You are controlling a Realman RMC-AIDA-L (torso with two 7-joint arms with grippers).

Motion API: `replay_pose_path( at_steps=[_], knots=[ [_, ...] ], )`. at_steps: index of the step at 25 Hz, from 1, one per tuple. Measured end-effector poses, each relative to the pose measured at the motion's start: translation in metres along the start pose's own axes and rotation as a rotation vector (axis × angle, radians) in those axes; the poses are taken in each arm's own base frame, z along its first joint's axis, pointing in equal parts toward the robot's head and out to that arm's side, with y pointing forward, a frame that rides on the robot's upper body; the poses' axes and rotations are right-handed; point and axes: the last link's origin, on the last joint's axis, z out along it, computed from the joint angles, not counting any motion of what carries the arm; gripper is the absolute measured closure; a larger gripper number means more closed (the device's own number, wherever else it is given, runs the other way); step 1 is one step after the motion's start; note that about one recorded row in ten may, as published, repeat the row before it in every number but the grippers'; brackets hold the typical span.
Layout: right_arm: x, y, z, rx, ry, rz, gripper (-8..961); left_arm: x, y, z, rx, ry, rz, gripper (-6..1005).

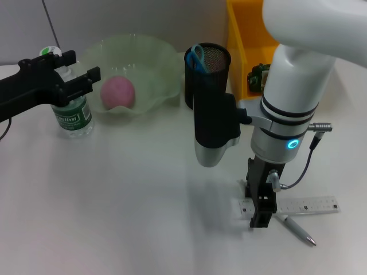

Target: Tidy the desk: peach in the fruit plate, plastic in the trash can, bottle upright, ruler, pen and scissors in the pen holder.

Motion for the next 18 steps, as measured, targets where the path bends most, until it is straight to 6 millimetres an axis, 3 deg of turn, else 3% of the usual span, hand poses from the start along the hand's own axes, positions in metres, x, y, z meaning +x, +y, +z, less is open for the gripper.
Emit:
replay_pose_path(
  at_steps=[13, 18],
  knots=[
    [-0.0002, -0.001, -0.0012, 0.004, 0.005, -0.002, 323, 0.0017, -0.001, 0.0004, 0.001, 0.004, 0.002, 336],
    [-0.0001, -0.0011, -0.0012, 0.005, 0.007, 0.001, 471, 0.0017, -0.001, 0.0006, 0.001, 0.004, 0.002, 336]
  ],
)
